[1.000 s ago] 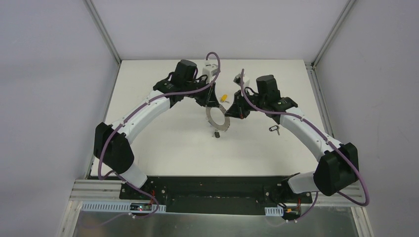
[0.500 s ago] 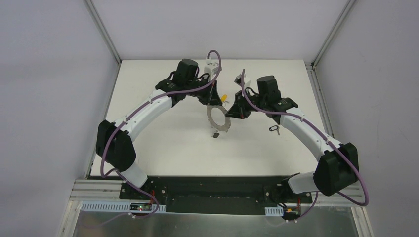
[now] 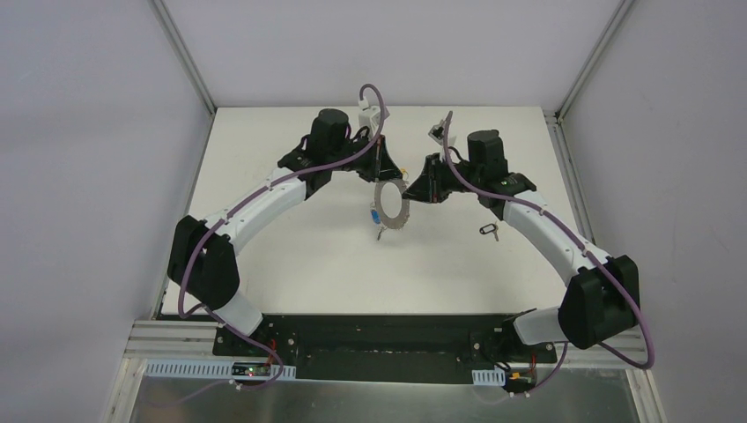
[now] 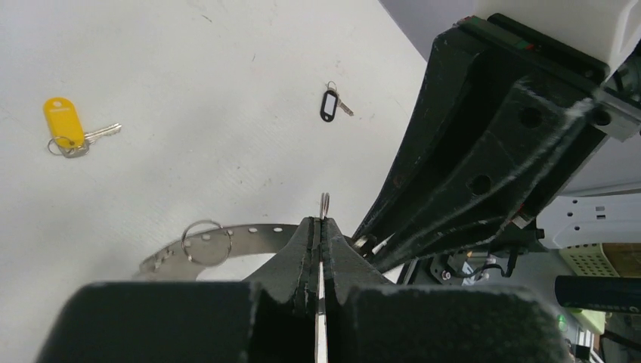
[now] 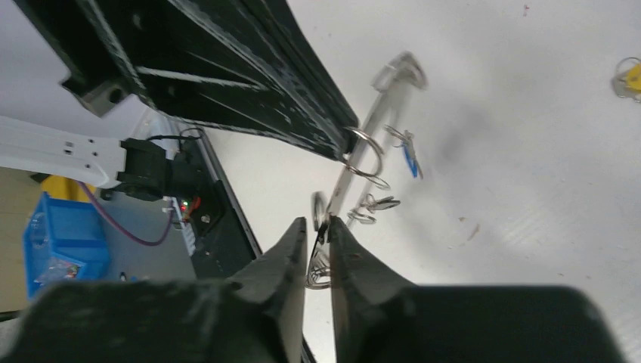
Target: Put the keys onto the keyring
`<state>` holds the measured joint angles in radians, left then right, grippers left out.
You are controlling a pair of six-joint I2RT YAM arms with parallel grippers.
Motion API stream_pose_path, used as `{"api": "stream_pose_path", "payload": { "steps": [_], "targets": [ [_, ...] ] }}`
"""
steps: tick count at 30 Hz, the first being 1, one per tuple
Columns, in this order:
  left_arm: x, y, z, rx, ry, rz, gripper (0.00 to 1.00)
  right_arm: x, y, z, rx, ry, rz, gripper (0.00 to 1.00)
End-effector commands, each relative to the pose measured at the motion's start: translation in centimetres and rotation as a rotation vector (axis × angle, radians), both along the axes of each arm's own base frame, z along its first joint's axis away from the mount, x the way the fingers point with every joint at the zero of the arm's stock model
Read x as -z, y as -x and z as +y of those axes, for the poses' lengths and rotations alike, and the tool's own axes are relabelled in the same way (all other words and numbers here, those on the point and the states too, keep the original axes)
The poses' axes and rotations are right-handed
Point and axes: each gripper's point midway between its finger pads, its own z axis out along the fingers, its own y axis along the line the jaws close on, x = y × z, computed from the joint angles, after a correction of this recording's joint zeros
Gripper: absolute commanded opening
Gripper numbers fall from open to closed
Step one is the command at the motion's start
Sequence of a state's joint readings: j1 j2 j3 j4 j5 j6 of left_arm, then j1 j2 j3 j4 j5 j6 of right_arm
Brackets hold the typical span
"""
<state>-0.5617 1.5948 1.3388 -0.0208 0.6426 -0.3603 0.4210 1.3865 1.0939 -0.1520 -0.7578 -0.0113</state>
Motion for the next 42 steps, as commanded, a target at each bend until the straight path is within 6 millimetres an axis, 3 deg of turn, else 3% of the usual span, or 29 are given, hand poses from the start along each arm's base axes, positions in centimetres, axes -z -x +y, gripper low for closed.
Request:
{"api": "stream_pose_path", "payload": {
  "steps": [1, 6, 12, 21, 36, 39, 42],
  "targets": [
    [-2.9, 0.5, -0.5, 0.017, 0.098, -0.06, 0.0, -3.9, 1.0, 0.7, -0.077, -0.116, -0.071, 0.24],
    [-4.6, 2.1, -1.4, 0.136, 0.187, -0.12, 0.0, -5.8, 1.3, -0.5, -0.096, -0.132, -0.126, 0.45],
    [-6.6, 4.0, -1.8, 0.25, 0.284, -0.187, 0.0, -8.0, 1.2, -2.8, -0.072, -0.109, -0.223, 0.5],
    [-8.7, 5.7, -1.9, 0.324, 0.368, -0.184, 0.0, -8.8, 1.5, -4.1, -0.066, -0.074, -0.302, 0.41],
    [-8.4, 6.8, -2.4, 0.371, 0.418, -0.128, 0.0, -9.4, 1.4, -3.2, -0.102, -0.15, -0.271, 0.33],
    [-8.4, 6.6, -2.5, 0.367, 0.419, -0.125, 0.0, -9.2, 1.5, -3.0, -0.114, -0.165, -0.255, 0.29],
    [-8.4, 6.7, -2.6, 0.372, 0.422, -0.124, 0.0, -8.9, 1.4, -2.9, -0.115, -0.172, -0.244, 0.14]
  ]
}}
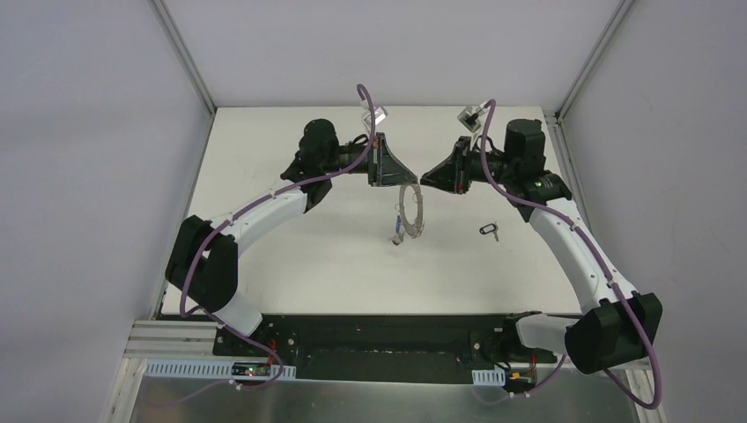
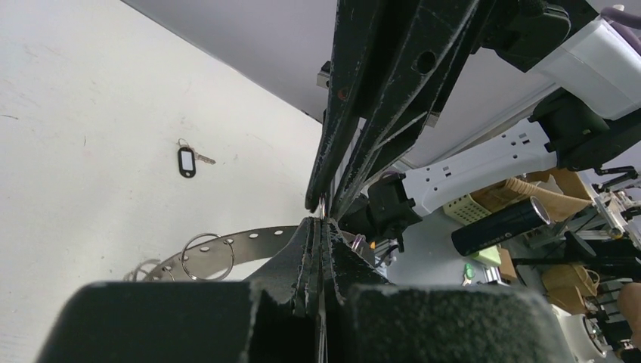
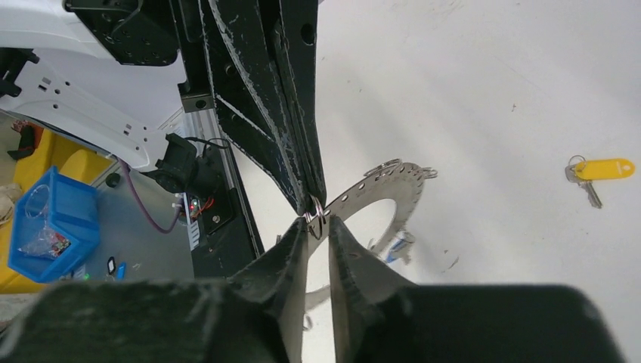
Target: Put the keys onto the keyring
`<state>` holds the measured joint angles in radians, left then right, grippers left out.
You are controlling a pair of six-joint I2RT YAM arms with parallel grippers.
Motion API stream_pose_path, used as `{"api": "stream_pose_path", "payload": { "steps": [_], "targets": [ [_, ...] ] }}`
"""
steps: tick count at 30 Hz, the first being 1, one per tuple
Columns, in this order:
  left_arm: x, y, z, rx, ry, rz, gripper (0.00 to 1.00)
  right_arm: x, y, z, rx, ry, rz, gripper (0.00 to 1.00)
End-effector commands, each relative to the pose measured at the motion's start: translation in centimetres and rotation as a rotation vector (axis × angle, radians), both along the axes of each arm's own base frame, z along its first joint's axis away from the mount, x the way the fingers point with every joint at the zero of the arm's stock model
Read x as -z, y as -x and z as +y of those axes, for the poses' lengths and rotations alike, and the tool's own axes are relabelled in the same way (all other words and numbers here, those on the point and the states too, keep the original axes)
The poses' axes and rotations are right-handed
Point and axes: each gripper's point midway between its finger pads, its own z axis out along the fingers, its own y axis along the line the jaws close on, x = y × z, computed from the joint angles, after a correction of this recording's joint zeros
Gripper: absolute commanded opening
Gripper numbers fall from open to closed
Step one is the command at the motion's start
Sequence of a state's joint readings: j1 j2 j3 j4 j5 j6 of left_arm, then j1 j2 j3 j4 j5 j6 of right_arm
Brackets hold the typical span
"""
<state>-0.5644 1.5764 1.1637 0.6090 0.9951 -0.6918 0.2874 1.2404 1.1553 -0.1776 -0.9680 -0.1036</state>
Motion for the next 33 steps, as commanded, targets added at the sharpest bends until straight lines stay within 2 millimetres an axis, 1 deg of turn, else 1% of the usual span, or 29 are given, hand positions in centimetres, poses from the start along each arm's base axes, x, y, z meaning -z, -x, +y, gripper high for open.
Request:
{"api": "stream_pose_path", "payload": {
  "steps": [1, 5, 7, 8, 11, 13, 16, 18, 19, 22, 26, 29, 33],
  "targets": [
    [-2.6, 1.4, -0.2, 0.048, 0.063, -0.082, 0.0, -0.9, 0.0, 0.4, -0.036, -0.045, -0.02, 0.12],
    [-2.7, 1.4, -0.3, 0.047, 0.064, -0.084, 0.0, -0.8, 0.1, 0.4, -0.038, -0.049, -0.014, 0.09],
    [-2.5, 1.4, -0.3, 0.046, 0.061, -0.083, 0.0, -0.9, 0.1, 0.4, -0.039, -0.05, -0.016, 0.05],
    [-2.4, 1.4, -0.3, 0.049, 0.058, -0.087, 0.0, -0.9, 0.1, 0.4, -0.036, -0.046, -0.019, 0.0],
    [-1.6, 1.7, 0.0, 0.059, 0.008, -0.124, 0.01, -1.1, 0.2, 0.0, -0.036, -0.004, -0.063, 0.0],
    [-0.8, 1.9, 0.6, 0.056, -0.056, -0.184, 0.09, -1.1, 0.5, -0.2, -0.051, 0.053, -0.123, 0.0],
    [-0.4, 2.2, 1.5, 0.061, -0.141, -0.29, 0.2, -0.2, 1.6, -0.1, -0.09, 0.134, -0.168, 0.0],
    [-0.6, 2.5, 1.9, 0.08, -0.185, -0.354, 0.24, 0.5, 2.3, 0.2, -0.12, 0.172, -0.175, 0.0],
    [-0.3, 2.7, 2.2, 0.096, -0.215, -0.397, 0.26, 0.8, 2.5, 0.3, -0.132, 0.186, -0.176, 0.0],
    [0.5, 3.6, 2.7, 0.142, -0.276, -0.454, 0.31, 1.3, 3.2, 0.8, -0.161, 0.199, -0.182, 0.0],
    [0.9, 4.4, 2.5, 0.193, -0.309, -0.524, 0.33, 1.2, 3.8, 1.3, -0.195, 0.184, -0.174, 0.0],
    [0.9, 5.0, 2.2, 0.228, -0.299, -0.534, 0.33, 1.1, 4.2, 1.5, -0.21, 0.169, -0.168, 0.0],
    [1.4, 5.5, 1.8, 0.261, -0.306, -0.555, 0.34, 1.1, 4.7, 1.6, -0.231, 0.152, -0.158, 0.0]
  ]
}}
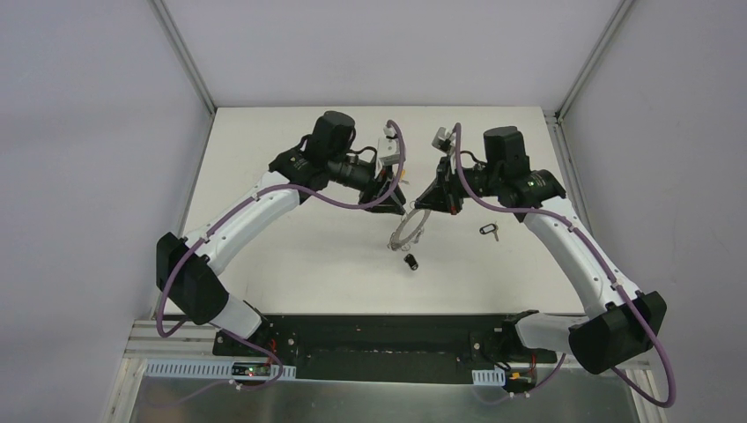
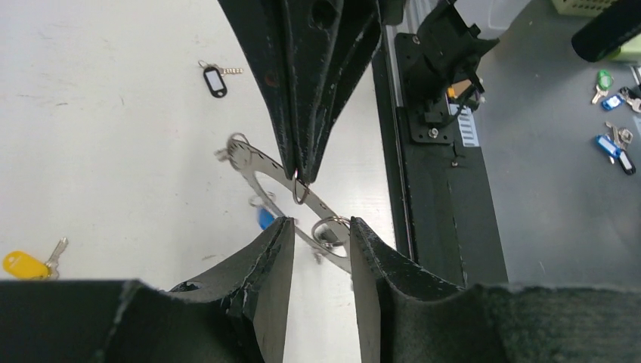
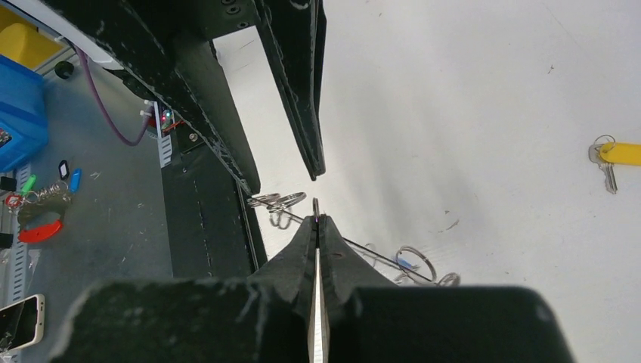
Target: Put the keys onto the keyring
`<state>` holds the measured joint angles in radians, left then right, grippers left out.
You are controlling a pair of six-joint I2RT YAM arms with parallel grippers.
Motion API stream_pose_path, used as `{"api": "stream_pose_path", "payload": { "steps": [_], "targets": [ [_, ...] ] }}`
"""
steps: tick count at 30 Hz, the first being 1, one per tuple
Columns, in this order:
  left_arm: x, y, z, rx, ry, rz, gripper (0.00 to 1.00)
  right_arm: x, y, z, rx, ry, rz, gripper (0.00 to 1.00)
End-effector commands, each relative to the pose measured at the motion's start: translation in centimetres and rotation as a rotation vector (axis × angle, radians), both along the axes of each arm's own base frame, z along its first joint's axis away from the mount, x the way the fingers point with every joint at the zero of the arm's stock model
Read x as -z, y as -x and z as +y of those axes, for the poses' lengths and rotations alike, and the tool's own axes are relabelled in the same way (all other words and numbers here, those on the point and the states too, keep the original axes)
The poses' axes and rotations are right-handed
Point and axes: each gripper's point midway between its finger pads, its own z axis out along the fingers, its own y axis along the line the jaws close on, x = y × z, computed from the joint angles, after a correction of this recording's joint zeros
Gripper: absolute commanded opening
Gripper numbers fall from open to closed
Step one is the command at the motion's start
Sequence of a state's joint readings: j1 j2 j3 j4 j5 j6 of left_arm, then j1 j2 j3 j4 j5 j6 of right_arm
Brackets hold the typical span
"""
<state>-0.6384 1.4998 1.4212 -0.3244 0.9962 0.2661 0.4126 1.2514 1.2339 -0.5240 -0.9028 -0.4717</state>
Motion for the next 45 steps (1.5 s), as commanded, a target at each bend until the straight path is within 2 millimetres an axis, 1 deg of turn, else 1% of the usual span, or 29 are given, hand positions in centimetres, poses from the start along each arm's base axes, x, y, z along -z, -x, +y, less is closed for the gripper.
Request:
{"api": "stream_pose_path", "payload": {
  "steps": [1, 8, 13, 17, 22, 26, 27, 30, 33, 36, 40, 45],
  "targets": [
    [-1.0, 1.1, -0.4, 0.086, 0.009, -0.082, 0.34, -2.0, 0.9, 0.6, -0.069, -0.057, -0.05, 0.0],
    [-1.2, 0.6, -1.4, 0.096, 0.003, -0.083, 0.34, -1.6, 1.3, 0.8, -0.085, -0.069, -0.028, 0.0],
    [-0.7, 0.8, -2.0, 0.11, -0.006, -0.072, 0.3, -1.6, 1.3, 0.8, -0.083, -0.072, -0.029, 0.0],
    [-0.5, 0.8, -2.1, 0.112, -0.012, -0.065, 0.19, -1.6, 1.3, 0.8, -0.082, -0.073, -0.028, 0.0],
    [-0.7, 0.7, -2.3, 0.107, -0.008, -0.058, 0.0, -1.4, 1.3, 0.9, -0.078, -0.076, -0.017, 0.0],
    [-1.1, 0.7, -2.3, 0.089, 0.008, -0.026, 0.0, -1.7, 1.0, 0.6, -0.046, -0.078, -0.024, 0.0],
    [-1.0, 0.8, -2.3, 0.084, 0.02, -0.006, 0.0, -2.0, 0.9, 0.3, -0.03, -0.084, -0.035, 0.06],
    [-2.0, 0.9, -2.4, 0.063, 0.094, 0.046, 0.0, -3.1, 0.4, -0.5, 0.012, -0.11, -0.047, 0.23],
    [-3.3, 0.9, -2.6, 0.051, 0.178, 0.113, 0.0, -4.4, 0.3, -1.3, 0.037, -0.144, -0.057, 0.32],
    [-4.8, 0.8, -2.9, 0.035, 0.28, 0.177, 0.0, -5.2, 0.5, -1.9, 0.043, -0.168, -0.057, 0.35],
    [-6.4, 0.3, -3.0, 0.013, 0.392, 0.263, 0.0, -5.4, 0.6, -2.5, 0.05, -0.184, -0.047, 0.36],
    [-7.3, 0.4, -2.9, 0.017, 0.454, 0.313, 0.0, -4.8, 0.5, -2.9, 0.068, -0.182, -0.039, 0.36]
  ]
}}
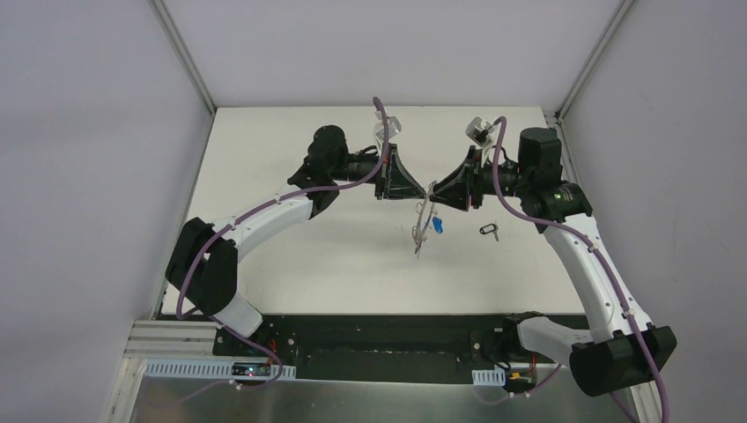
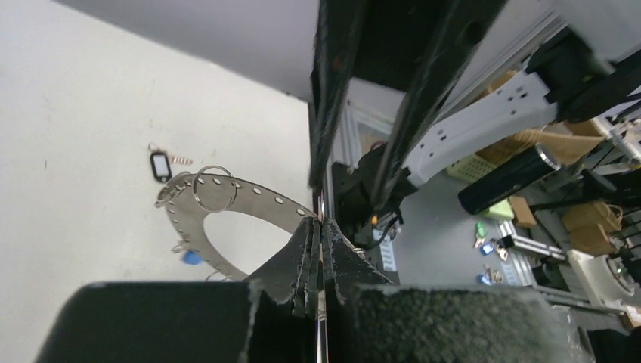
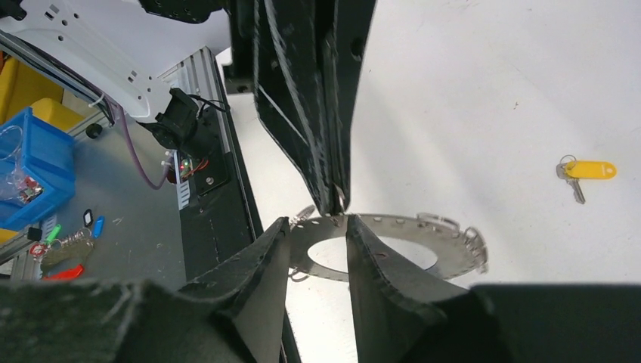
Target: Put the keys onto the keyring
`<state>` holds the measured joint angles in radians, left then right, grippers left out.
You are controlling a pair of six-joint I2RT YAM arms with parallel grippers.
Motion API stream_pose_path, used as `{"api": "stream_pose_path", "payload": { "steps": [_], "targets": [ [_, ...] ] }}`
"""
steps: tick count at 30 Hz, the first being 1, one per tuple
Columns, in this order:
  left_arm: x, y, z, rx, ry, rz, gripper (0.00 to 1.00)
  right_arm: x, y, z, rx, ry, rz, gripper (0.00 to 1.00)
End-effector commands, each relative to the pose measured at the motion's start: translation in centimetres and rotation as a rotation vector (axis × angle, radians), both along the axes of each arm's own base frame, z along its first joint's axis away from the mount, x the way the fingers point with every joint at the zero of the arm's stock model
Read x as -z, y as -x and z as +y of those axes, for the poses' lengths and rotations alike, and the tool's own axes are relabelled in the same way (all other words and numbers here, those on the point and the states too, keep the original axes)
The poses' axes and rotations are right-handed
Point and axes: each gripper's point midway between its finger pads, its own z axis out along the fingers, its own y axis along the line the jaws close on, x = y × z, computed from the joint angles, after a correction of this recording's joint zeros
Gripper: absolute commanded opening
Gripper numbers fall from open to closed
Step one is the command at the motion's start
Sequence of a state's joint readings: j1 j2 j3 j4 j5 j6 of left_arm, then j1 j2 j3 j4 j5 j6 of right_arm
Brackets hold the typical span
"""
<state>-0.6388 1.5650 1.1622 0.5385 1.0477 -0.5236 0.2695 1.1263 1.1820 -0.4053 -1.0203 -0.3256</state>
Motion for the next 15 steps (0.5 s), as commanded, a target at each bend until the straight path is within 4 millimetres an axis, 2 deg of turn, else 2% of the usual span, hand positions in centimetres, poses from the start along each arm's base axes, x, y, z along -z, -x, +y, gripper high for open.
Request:
{"api": "stream_pose_path", "payload": {
  "steps": [1, 15],
  "targets": [
    [-6.0, 1.4, 0.6, 0.042, 0.197, -0.05, 0.0, -0.6, 0.5, -0.2, -0.018, -0.032, -0.018, 0.36],
    [-4.9, 1.0, 0.3, 0.048, 0.205, 0.015, 0.0, -1.5, 0.4, 0.3, -0.055, -0.075, 0.005, 0.34]
  ]
}}
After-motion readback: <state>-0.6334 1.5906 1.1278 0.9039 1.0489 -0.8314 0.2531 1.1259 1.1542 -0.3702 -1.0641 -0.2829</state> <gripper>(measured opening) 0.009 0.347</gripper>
